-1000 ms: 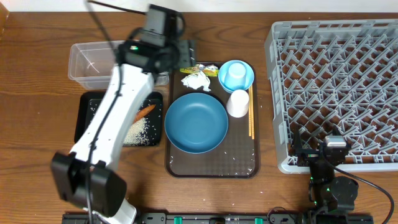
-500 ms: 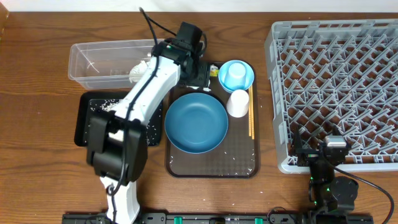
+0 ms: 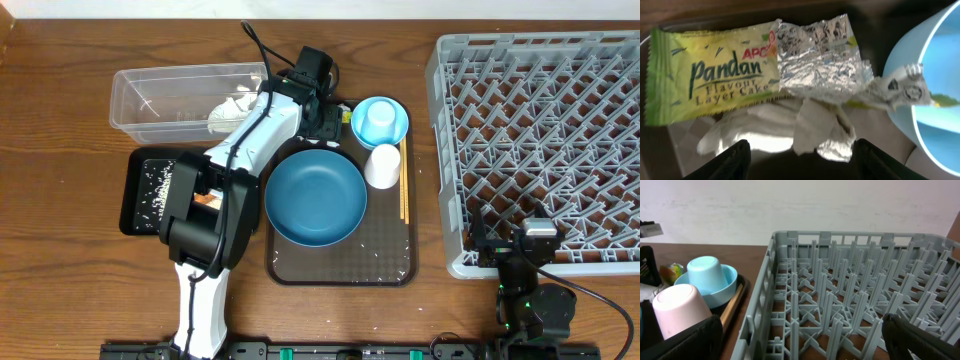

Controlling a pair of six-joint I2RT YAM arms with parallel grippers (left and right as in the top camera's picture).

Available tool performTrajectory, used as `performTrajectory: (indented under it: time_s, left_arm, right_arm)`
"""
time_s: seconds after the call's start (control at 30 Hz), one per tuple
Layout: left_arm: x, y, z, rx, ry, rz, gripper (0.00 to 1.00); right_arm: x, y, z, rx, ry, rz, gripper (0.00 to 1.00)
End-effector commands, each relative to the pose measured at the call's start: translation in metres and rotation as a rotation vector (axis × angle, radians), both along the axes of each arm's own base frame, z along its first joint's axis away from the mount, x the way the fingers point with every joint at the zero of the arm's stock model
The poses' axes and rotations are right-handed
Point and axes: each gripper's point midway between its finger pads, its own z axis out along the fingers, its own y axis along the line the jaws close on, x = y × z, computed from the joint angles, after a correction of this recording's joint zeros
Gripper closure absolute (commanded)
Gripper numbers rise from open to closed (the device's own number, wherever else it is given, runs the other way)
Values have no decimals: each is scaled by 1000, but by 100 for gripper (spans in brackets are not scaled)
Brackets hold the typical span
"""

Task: Sort waste into correct bins and load items into the dishwasher rack

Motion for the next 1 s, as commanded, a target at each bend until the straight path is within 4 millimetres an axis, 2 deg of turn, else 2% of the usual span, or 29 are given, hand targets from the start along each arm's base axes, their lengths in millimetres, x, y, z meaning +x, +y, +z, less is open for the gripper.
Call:
performTrajectory:
  time_s: [0.0, 0.1, 0.23, 0.33, 0.43, 0.53, 0.57, 0.67, 0.77, 0.97]
  left_arm:
    - [-1, 2, -15, 15, 18, 15, 31]
    - [0, 1, -19, 15, 19, 15, 33]
    - [0, 1, -23, 19, 26, 15, 47]
    - [-2, 1, -29, 23, 37, 14, 52]
    - [-4, 1, -32, 28, 49, 11, 71]
    - [-7, 2, -28, 30, 58, 13, 94]
    - [-8, 3, -24, 30, 59, 15, 94]
    - [-12, 4, -5, 26, 49, 15, 94]
    - [-15, 6, 24, 14, 20, 15, 94]
    - [-24, 9, 100, -35, -95, 15, 94]
  right_arm:
    - [0, -1, -1, 17, -1, -8, 1]
    - [0, -1, -1, 17, -1, -8, 1]
    - [0, -1, -1, 17, -1, -8, 1]
    - [0, -1, -1, 17, -1, -8, 1]
    - [0, -1, -1, 17, -1, -8, 1]
    - [0, -1, -1, 17, -1, -8, 1]
    - [0, -1, -1, 17, -1, -8, 1]
    - [0, -1, -1, 17, -1, -8, 1]
    - [0, -1, -1, 17, -1, -8, 1]
    - [0, -1, -1, 17, -1, -8, 1]
